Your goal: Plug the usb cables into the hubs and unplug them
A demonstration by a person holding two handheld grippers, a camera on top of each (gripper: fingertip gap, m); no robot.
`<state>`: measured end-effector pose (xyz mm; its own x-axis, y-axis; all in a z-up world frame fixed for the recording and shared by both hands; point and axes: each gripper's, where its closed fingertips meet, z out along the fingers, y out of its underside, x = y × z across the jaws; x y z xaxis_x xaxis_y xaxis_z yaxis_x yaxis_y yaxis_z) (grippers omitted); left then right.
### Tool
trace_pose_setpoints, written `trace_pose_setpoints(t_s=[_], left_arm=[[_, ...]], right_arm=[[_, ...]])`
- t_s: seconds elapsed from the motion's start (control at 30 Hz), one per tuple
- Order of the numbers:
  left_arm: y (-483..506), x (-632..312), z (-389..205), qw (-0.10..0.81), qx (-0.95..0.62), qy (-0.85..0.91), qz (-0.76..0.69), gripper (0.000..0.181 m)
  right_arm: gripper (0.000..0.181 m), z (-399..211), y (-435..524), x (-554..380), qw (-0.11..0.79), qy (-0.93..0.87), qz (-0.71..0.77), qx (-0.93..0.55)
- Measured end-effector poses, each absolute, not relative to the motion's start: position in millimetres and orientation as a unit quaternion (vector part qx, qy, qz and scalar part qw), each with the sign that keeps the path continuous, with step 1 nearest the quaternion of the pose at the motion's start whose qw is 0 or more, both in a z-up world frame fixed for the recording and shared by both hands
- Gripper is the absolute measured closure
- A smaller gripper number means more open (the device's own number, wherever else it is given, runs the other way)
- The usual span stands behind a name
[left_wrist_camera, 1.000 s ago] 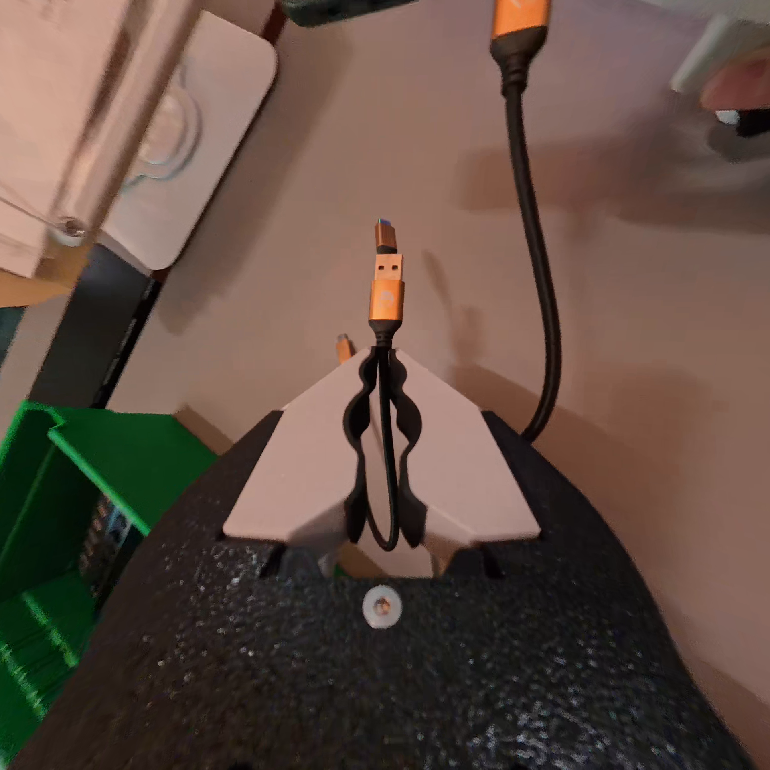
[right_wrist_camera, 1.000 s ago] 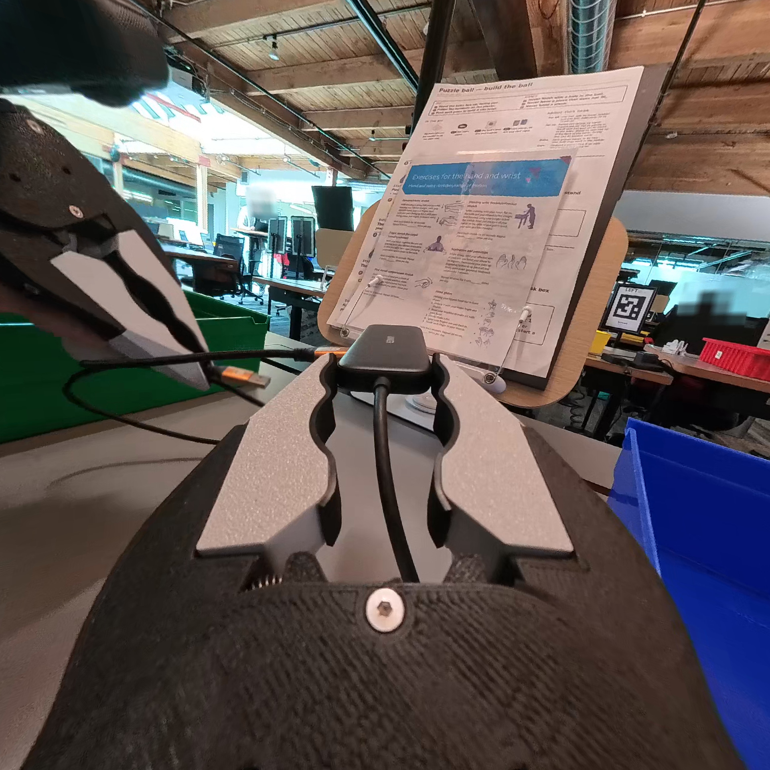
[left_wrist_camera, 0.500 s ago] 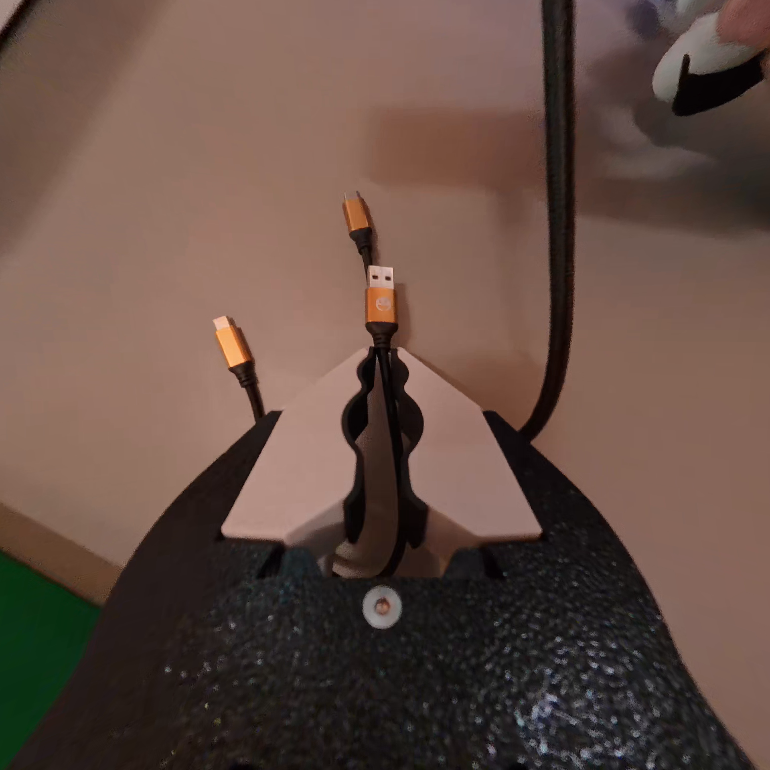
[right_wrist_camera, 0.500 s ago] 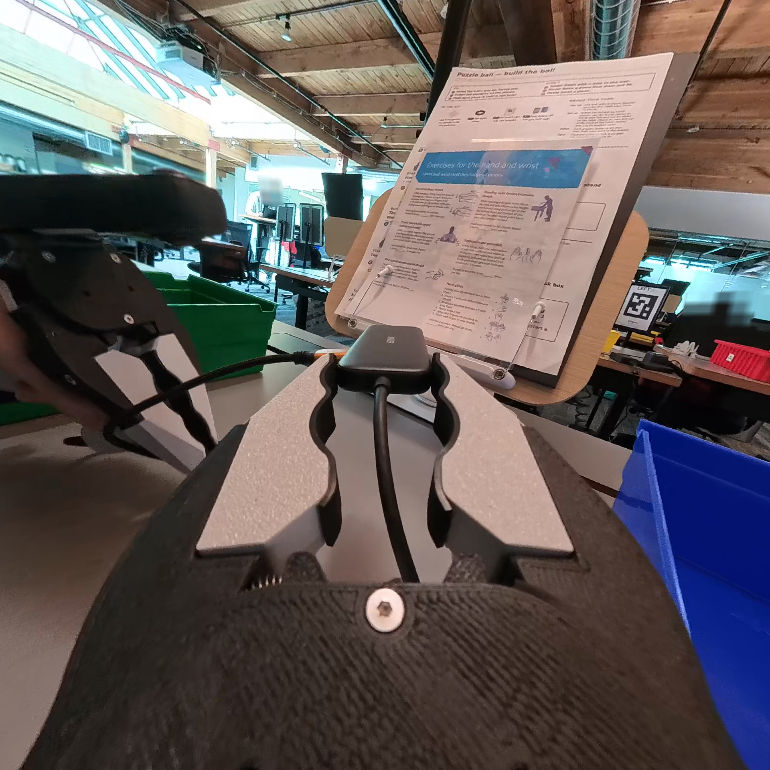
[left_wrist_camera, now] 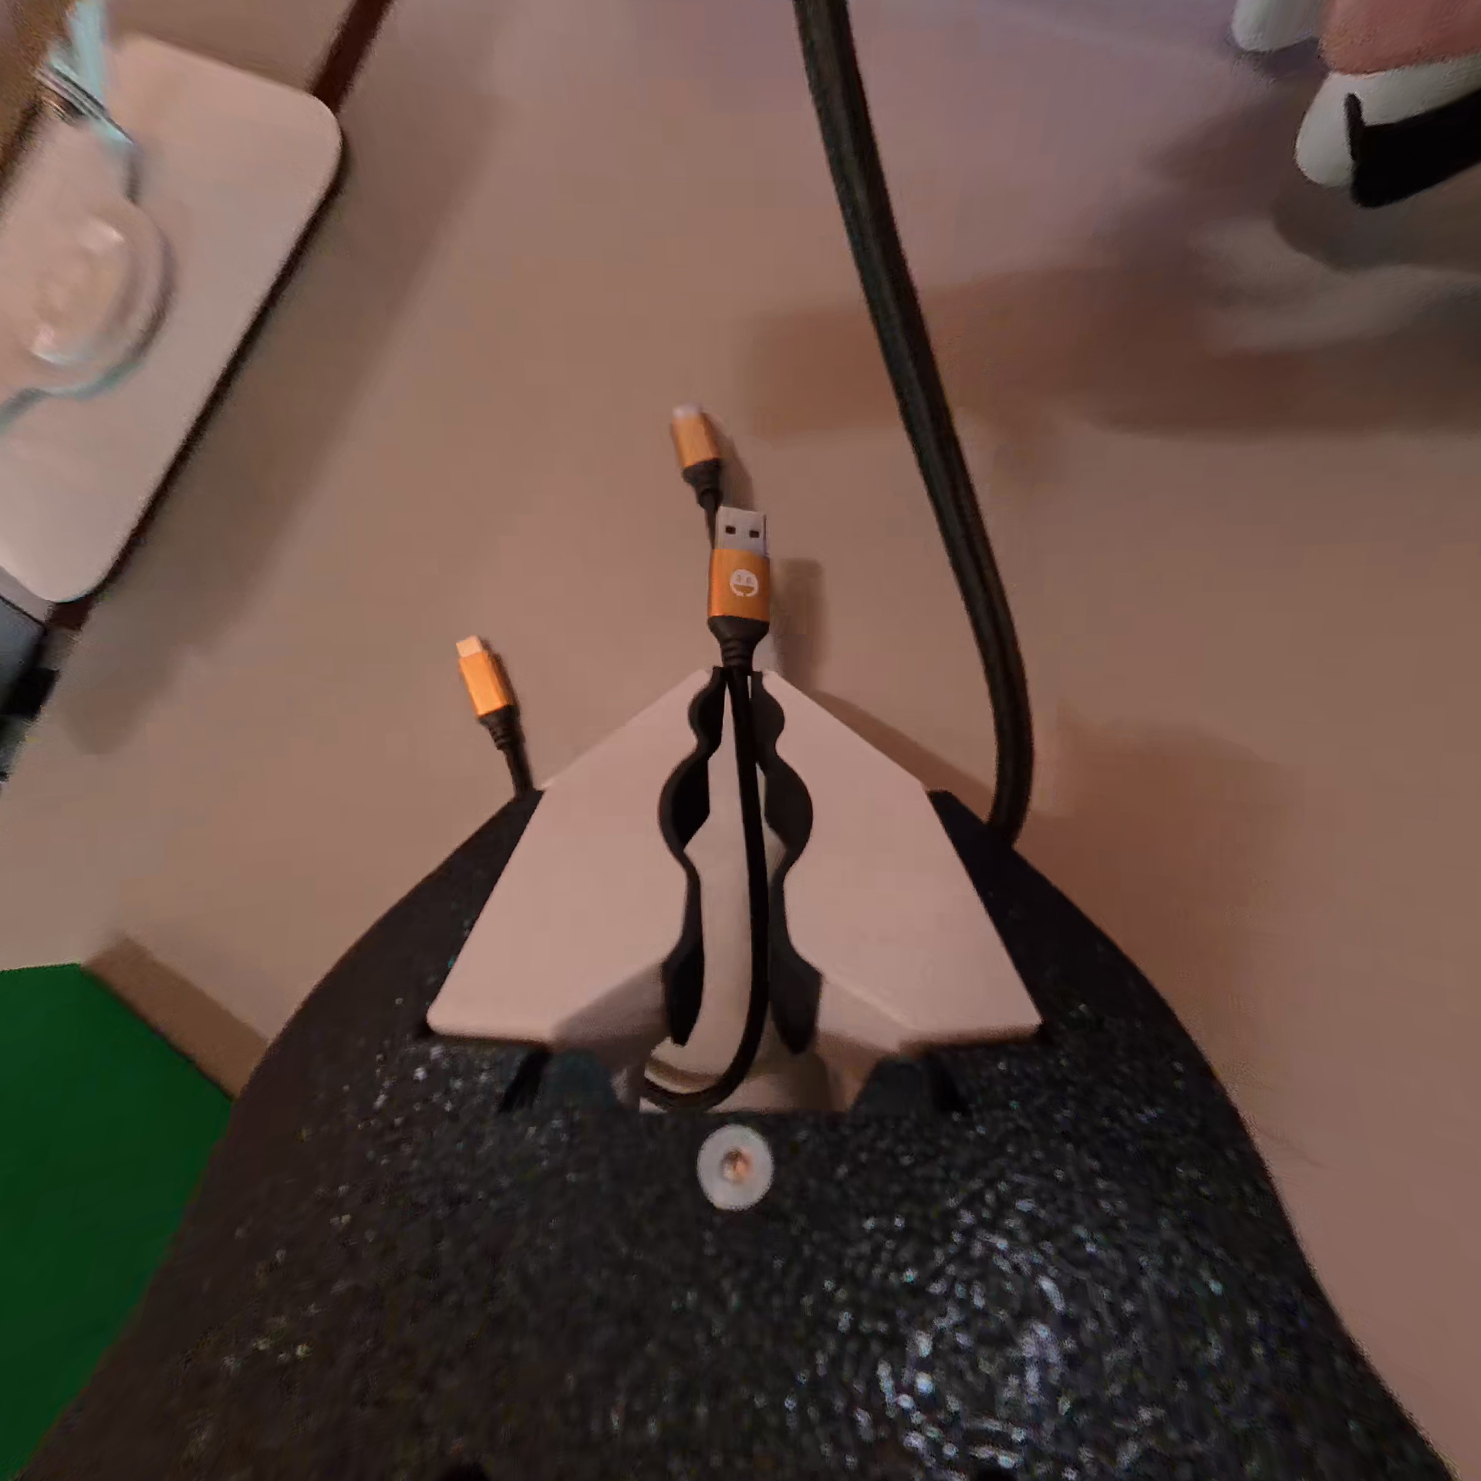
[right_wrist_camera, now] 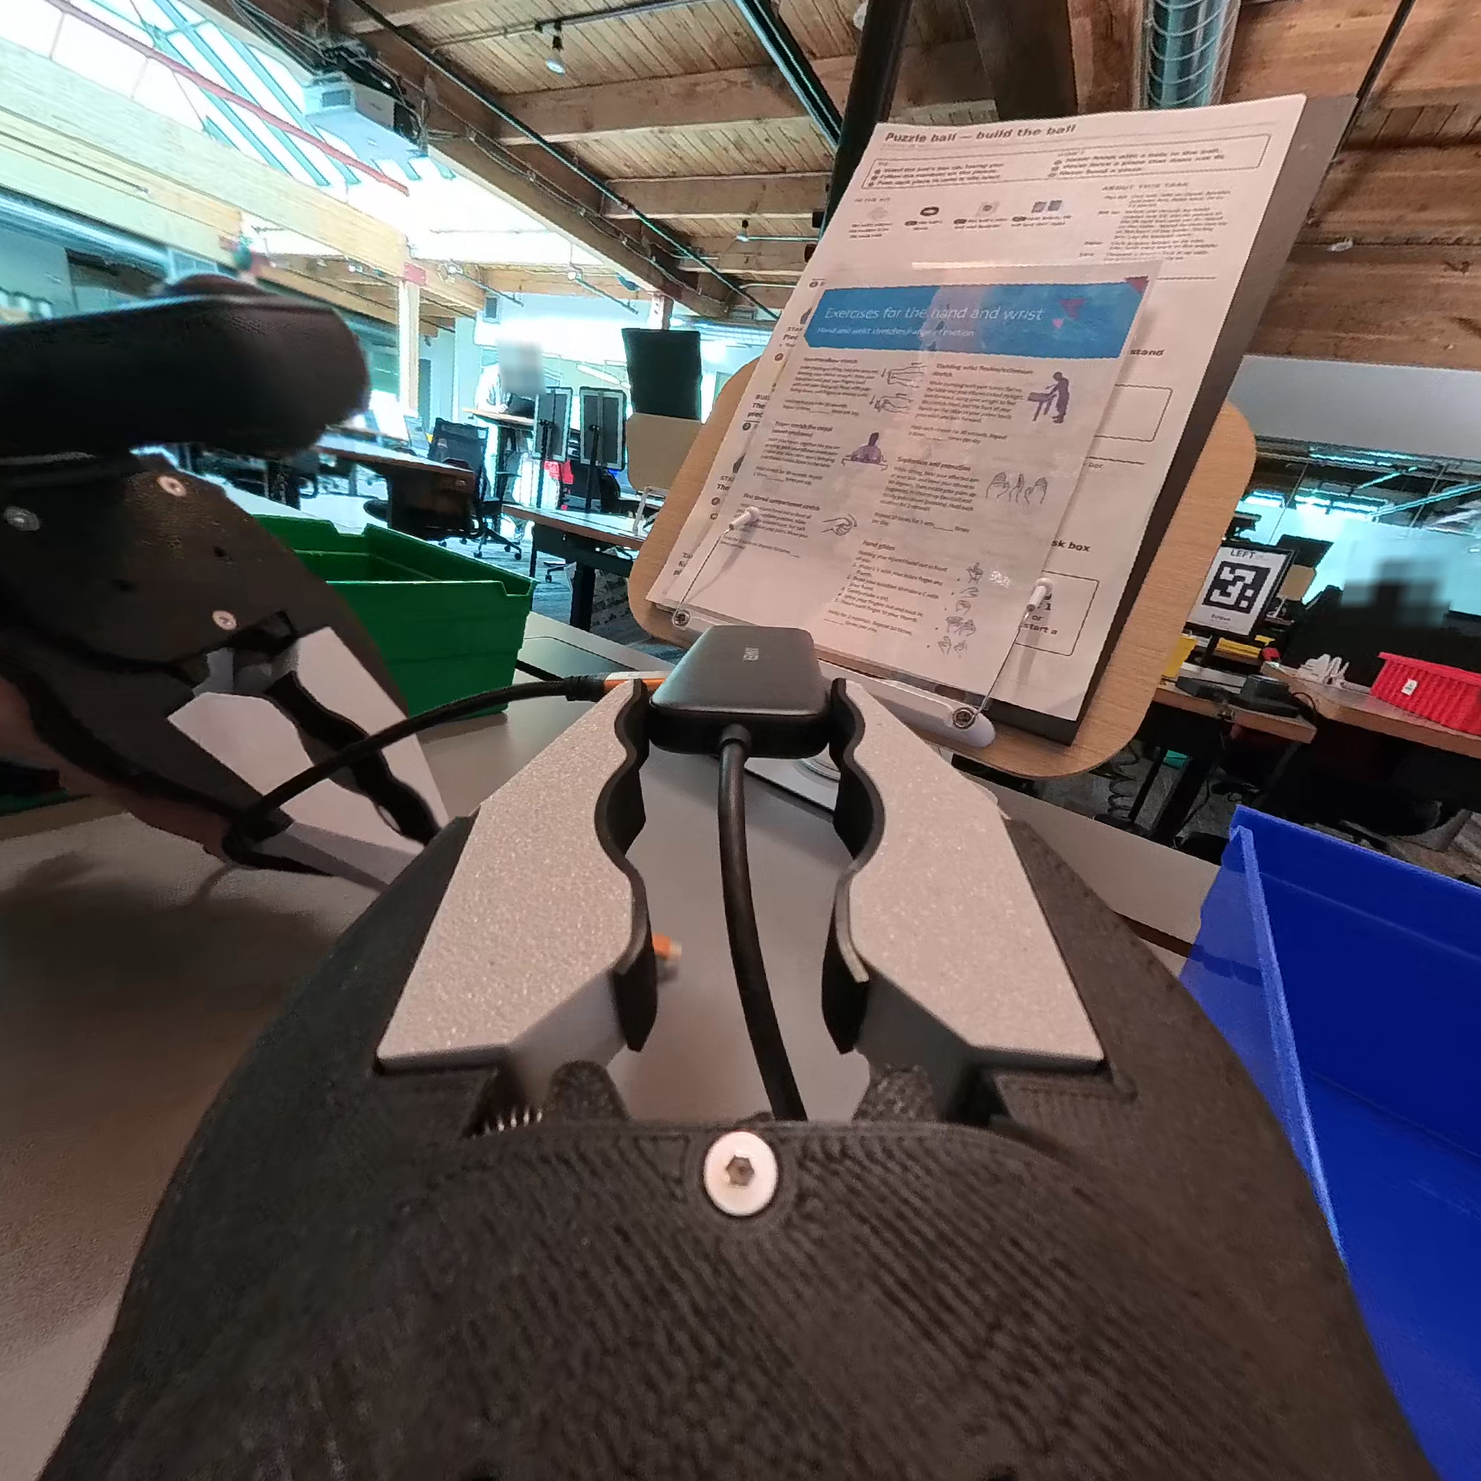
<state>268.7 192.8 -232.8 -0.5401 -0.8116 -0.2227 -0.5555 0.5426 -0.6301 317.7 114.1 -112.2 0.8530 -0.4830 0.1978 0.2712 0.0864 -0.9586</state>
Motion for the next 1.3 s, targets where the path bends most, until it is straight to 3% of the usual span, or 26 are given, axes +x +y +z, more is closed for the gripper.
trace_pose_setpoints(t_s=[0.03,0.27,0.4,0.83,1.3], left_arm=[[191.3,266.7,-232.6,0.252,-0.399,0.845,-0.251,0.178],[195.6,269.4,-199.2,0.275,-0.423,0.809,-0.300,0.178],[189.4,267.2,-175.7,0.233,-0.455,0.766,-0.390,0.180],[180.1,256.0,-132.2,0.158,-0.497,0.772,-0.363,0.180],[178.9,272.4,-148.9,0.102,-0.505,0.773,-0.371,0.180]], right_arm=[[0.137,-111.6,113.4,318.2,0.733,0.086,-0.258,-0.624],[0.137,-113.6,111.6,321.7,0.735,0.097,-0.246,-0.624],[0.137,-114.6,113.3,320.0,0.734,0.092,-0.245,-0.627],[0.137,-110.3,114.9,313.4,0.764,0.102,-0.185,-0.610],[0.137,-115.1,125.0,303.6,0.750,0.077,-0.216,-0.621]])
